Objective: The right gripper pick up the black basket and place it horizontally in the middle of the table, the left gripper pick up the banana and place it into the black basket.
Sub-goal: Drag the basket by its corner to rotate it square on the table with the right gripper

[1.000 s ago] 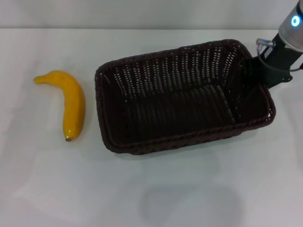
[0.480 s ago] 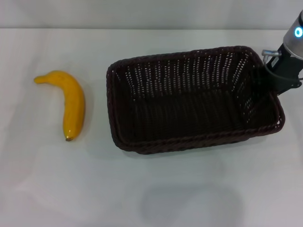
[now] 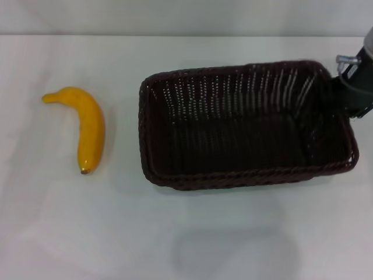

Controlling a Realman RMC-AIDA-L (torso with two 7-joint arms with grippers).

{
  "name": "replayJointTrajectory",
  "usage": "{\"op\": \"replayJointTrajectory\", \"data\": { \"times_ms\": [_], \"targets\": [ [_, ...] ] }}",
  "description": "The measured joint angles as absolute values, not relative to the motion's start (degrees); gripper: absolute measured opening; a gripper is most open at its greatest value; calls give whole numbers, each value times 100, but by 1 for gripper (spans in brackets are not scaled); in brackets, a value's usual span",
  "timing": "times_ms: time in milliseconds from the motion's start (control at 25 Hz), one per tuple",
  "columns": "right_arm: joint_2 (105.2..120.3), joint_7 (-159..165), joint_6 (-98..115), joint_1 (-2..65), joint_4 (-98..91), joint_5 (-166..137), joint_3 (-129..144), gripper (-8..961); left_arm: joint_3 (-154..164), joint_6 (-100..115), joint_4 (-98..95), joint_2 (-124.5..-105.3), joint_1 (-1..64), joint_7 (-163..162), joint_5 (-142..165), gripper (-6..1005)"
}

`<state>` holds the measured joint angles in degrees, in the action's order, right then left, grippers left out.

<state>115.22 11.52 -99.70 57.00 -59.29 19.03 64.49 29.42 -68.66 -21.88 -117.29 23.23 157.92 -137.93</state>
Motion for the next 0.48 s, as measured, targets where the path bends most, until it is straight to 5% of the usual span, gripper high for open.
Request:
{"op": "replayJointTrajectory", "data": {
  "times_ms": [120, 480],
  "targets": [
    [11519, 1185, -10143, 5599, -6206, 1865, 6490, 424, 2945, -6905, -2188, -11752, 2306, 15786, -13791, 863],
    [11472, 1018, -10343, 5328, -6771, 1924, 6636, 426, 2943, -6942, -2187, -11805, 2251, 15553, -13786, 862]
  ]
}}
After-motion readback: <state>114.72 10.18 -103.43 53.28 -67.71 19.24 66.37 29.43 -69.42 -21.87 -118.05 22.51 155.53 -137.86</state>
